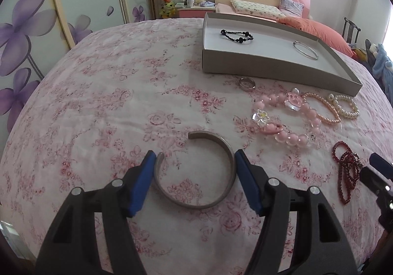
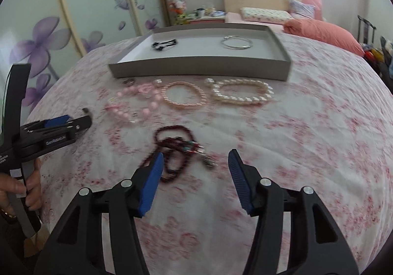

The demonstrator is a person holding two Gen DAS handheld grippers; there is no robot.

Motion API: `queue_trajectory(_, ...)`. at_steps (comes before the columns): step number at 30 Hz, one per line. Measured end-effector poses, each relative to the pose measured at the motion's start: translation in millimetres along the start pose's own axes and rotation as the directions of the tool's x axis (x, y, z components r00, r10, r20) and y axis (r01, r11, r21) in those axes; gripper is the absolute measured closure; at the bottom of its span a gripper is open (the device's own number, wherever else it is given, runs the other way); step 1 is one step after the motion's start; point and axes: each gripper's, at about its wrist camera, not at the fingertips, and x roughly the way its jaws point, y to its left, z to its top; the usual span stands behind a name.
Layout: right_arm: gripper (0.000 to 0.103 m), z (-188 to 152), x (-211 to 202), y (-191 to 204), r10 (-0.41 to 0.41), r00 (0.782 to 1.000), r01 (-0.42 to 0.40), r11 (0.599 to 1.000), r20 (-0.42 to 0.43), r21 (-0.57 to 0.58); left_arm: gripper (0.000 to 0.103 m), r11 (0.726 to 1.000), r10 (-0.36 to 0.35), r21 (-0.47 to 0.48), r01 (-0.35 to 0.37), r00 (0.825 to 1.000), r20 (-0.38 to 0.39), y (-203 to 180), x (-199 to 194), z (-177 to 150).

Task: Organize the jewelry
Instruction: 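Grasp and lift the dark red bead necklace with the right tool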

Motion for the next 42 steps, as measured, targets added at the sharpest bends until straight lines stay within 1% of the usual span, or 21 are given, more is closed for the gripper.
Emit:
queue_trajectory(2, 0.042, 2.0, 4.8, 8.4, 0.005, 1.0, -0.006, 1.0, -0.01, -0.021, 0.039, 1.0, -0.003, 0.003, 0.003, 1.0, 0.002, -0.6, 0.3, 0.4)
queue_trajectory(3, 0.037, 3.1, 7.7, 12.0, 0.002, 1.0, -0.002, 0.999, -0.015, -0.032, 0.039, 1.0, -0.004, 0.003, 0.004, 1.0, 0.002, -0.9, 0.7, 0.3)
queue_trajectory(4, 0.035, 3.8, 11.6, 16.8, -0.008, 1.0, 0.006, 0.999, -0.022, -0.047, 0.039, 1.0, -0.005, 0.004, 0.005, 1.0, 0.002, -1.3, 0.6, 0.2)
queue_trajectory(8, 0.035, 1.9, 17.7, 20.9, -0.039, 0.999, 0.037, 0.997, -0.034, -0.07, 0.039, 1.0, -0.009, 0.008, 0.009, 1.0, 0.004, -2.4, 1.0, 0.5)
queue_trajectory(9, 0.044, 1.8, 17.3, 19.8, -0.043, 0.998, 0.041, 0.997, -0.035, -0.066, 0.039, 1.0, -0.01, 0.008, 0.01, 1.0, 0.004, -2.8, 1.4, 1.1)
queue_trajectory(10, 0.059, 1.6, 16.4, 18.1, -0.089, 0.996, 0.087, 0.993, -0.027, -0.076, 0.039, 1.0, -0.01, 0.01, 0.01, 1.0, 0.004, -3.3, 1.3, 0.9)
queue_trajectory(11, 0.065, 1.7, 15.4, 15.4, -0.093, 0.995, 0.092, 0.993, -0.021, -0.072, 0.039, 1.0, -0.01, 0.011, 0.01, 1.0, 0.005, -3.6, 1.3, 0.8)
queue_trajectory(12, 0.077, 2.3, 14.2, 10.0, -0.089, 0.996, 0.087, 0.995, -0.022, -0.052, 0.039, 1.0, -0.011, 0.012, 0.011, 1.0, 0.005, -3.9, 1.3, 0.9)
queue_trajectory(13, 0.084, 3.2, 13.1, 4.7, -0.094, 0.995, 0.093, 0.995, -0.022, -0.041, 0.039, 1.0, -0.012, 0.013, 0.012, 1.0, 0.005, -4.3, 1.4, 1.1)
queue_trajectory(15, 0.087, 3.6, 11.5, -4.7, -0.089, 0.996, 0.088, 0.996, -0.023, -0.018, 0.039, 1.0, -0.013, 0.014, 0.012, 1.0, 0.007, -4.9, 1.5, 1.0)
queue_trajectory(20, 0.089, 5.7, 7.7, -30.7, -0.152, 0.988, 0.153, 0.986, -0.023, 0.068, 0.039, 1.0, -0.012, 0.014, 0.012, 1.0, 0.006, -5.1, 1.5, 1.0)
queue_trajectory(24, 0.091, 7.5, 3.5, -44.8, -0.144, 0.989, 0.145, 0.982, -0.017, 0.122, 0.039, 1.0, -0.012, 0.013, 0.012, 1.0, 0.006, -5.3, 1.5, 0.9)
queue_trajectory(28, 0.091, 6.6, 1.9, -49.9, -0.142, 0.99, 0.141, 0.98, -0.004, 0.139, 0.039, 1.0, -0.013, 0.013, 0.013, 1.0, 0.006, -5.1, 1.5, 1.0)
queue_trajectory(36, 0.091, 8.0, 5.3, -47.3, -0.15, 0.989, 0.149, 0.981, 0.0, 0.125, 0.039, 1.0, -0.014, 0.012, 0.014, 1.0, 0.006, -5.9, 1.5, 0.9)
queue_trajectory(42, 0.091, 8.5, 2.8, -46.1, -0.138, 0.99, 0.135, 0.982, 0.017, 0.132, 0.039, 1.0, -0.015, 0.014, 0.015, 1.0, 0.003, -5.8, 1.5, 1.3)
